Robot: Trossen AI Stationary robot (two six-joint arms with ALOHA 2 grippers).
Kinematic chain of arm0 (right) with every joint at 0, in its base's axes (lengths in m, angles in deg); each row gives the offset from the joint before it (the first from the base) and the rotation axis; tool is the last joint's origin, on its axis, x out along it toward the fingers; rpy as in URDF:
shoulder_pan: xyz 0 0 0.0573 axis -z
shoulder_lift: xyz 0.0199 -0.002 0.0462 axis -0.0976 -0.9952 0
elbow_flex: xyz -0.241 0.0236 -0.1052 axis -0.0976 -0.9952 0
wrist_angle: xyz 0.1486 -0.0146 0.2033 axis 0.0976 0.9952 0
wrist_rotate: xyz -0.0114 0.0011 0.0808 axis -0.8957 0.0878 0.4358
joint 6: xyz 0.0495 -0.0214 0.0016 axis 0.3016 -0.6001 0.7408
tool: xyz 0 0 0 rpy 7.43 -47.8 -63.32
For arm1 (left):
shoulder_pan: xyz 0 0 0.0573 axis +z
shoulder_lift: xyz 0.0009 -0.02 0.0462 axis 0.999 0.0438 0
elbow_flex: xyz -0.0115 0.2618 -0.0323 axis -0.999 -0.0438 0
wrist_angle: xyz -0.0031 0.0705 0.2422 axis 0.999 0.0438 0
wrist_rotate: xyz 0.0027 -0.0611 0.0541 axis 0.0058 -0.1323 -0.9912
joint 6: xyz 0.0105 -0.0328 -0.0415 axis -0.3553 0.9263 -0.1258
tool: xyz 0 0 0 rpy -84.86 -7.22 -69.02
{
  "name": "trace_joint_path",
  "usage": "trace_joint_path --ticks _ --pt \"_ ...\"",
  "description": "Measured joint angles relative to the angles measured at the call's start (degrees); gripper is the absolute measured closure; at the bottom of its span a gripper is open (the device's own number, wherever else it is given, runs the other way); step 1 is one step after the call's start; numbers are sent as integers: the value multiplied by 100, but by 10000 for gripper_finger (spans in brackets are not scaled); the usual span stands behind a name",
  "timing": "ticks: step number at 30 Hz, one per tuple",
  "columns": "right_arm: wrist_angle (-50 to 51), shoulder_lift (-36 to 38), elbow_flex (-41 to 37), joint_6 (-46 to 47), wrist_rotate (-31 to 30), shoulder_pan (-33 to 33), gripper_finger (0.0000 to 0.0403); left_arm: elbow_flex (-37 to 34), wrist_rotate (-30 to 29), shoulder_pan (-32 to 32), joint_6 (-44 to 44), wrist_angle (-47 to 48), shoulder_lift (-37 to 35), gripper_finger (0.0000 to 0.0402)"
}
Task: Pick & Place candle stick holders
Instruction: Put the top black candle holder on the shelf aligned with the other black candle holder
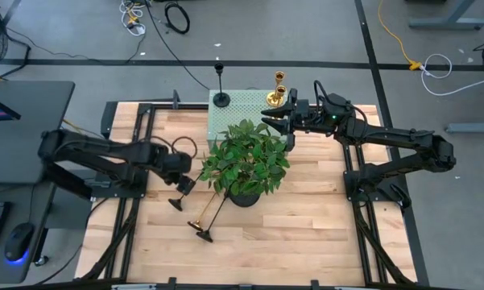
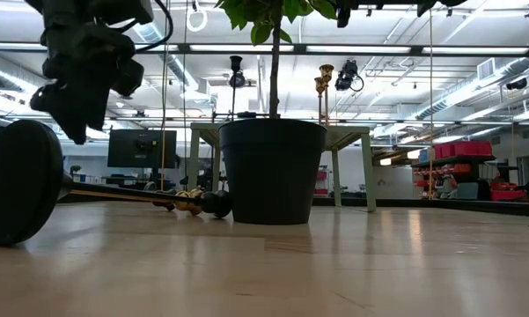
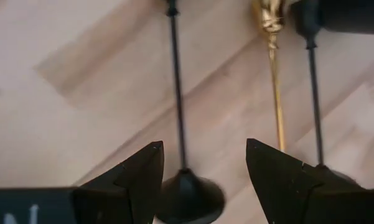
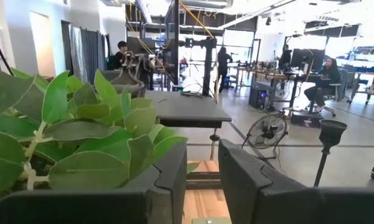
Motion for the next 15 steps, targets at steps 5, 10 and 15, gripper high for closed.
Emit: trace_joint_path --ticks 5,10,15 --pt "1 0 0 -4 0 0 311 -128 -225 -338 270 -289 65 173" --pt "83 0 0 -25 0 0 311 -130 -599 -430 358 -354 385 173" --pt "128 0 0 -48 0 0 311 -132 -643 -422 355 -383 1046 173"
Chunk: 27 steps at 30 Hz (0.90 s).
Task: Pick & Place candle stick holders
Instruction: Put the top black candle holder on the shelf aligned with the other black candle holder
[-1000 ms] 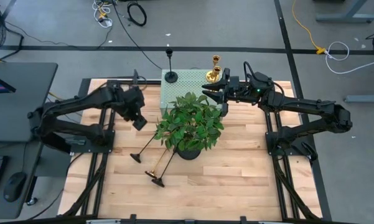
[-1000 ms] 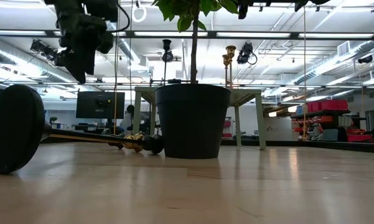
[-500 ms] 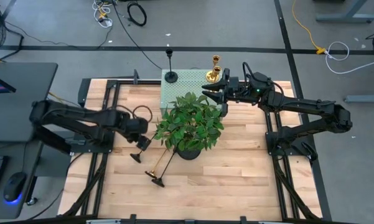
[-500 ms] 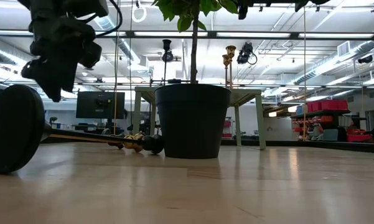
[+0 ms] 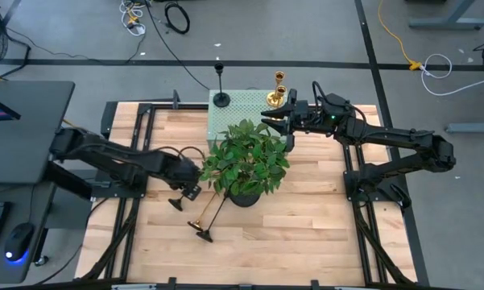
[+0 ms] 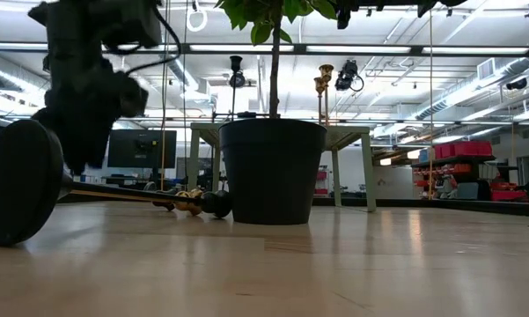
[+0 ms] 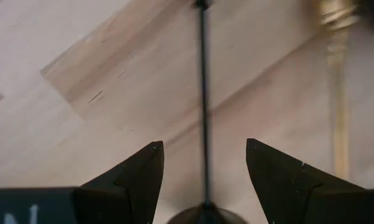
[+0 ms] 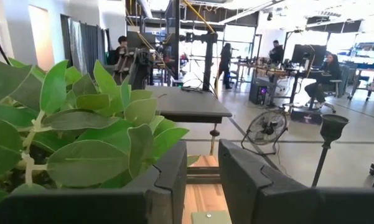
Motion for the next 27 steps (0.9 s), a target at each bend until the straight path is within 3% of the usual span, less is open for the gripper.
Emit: trace_joint_path --ticks 10,27 --pt "-18 0 0 -6 0 -1 311 0 80 3 -31 -362 999 173" --pt "0 0 0 -16 0 -1 311 24 115 3 -163 -638 1446 173"
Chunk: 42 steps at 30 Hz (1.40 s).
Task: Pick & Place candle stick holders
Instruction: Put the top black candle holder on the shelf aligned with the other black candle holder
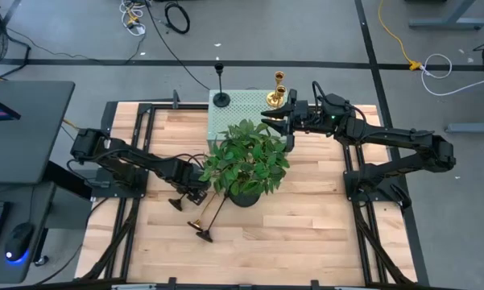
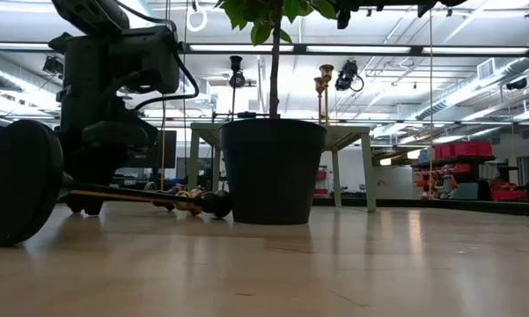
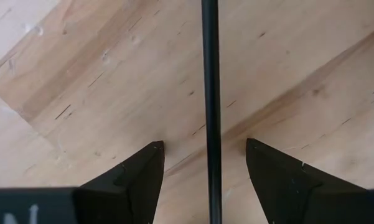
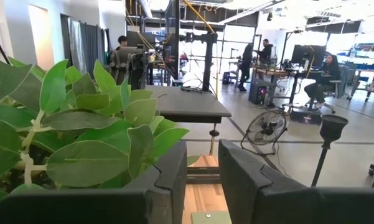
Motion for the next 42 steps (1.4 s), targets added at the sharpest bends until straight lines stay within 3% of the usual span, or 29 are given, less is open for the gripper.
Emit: trace_joint_path --ticks 7,30,42 --pt "6 0 0 -17 0 1 311 -9 -2 0 -2 22 2 199" --pt "44 0 0 -82 0 1 311 -14 42 2 -366 -41 11 389" --pt "47 0 0 -85 -1 1 311 -22 -184 -4 -602 -3 -35 394"
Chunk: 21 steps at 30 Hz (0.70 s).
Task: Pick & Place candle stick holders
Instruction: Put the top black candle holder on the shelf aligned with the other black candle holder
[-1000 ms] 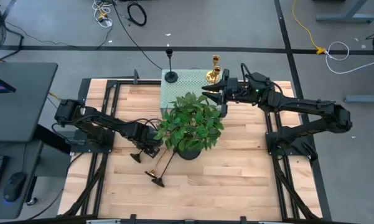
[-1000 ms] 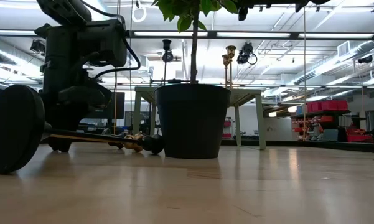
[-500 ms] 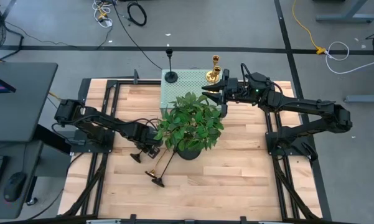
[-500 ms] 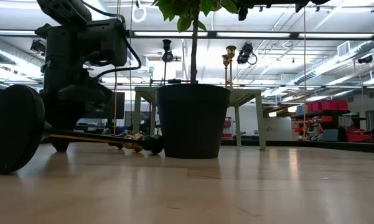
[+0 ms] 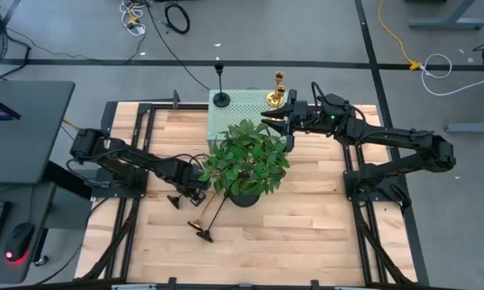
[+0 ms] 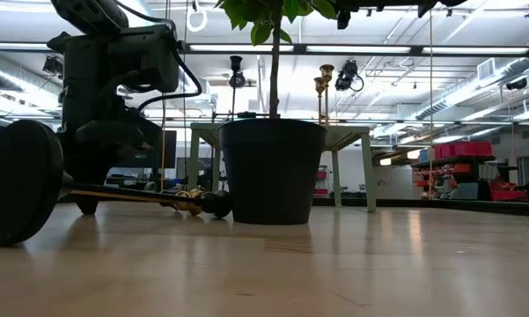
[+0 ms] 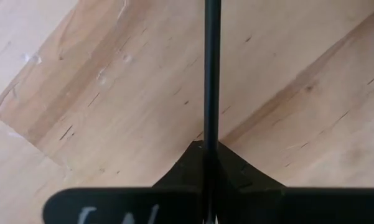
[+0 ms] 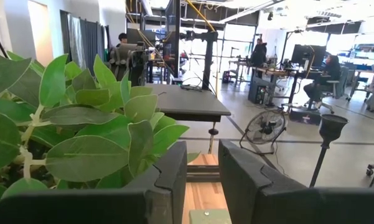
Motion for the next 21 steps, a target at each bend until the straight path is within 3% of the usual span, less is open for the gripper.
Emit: trace_joint_path --ticks 12,21 --pt "36 0 0 13 -2 0 311 -15 -687 -369 0 256 -1316 394" --pt "43 0 0 15 -2 0 311 -10 -2387 -739 -721 3 -2669 394"
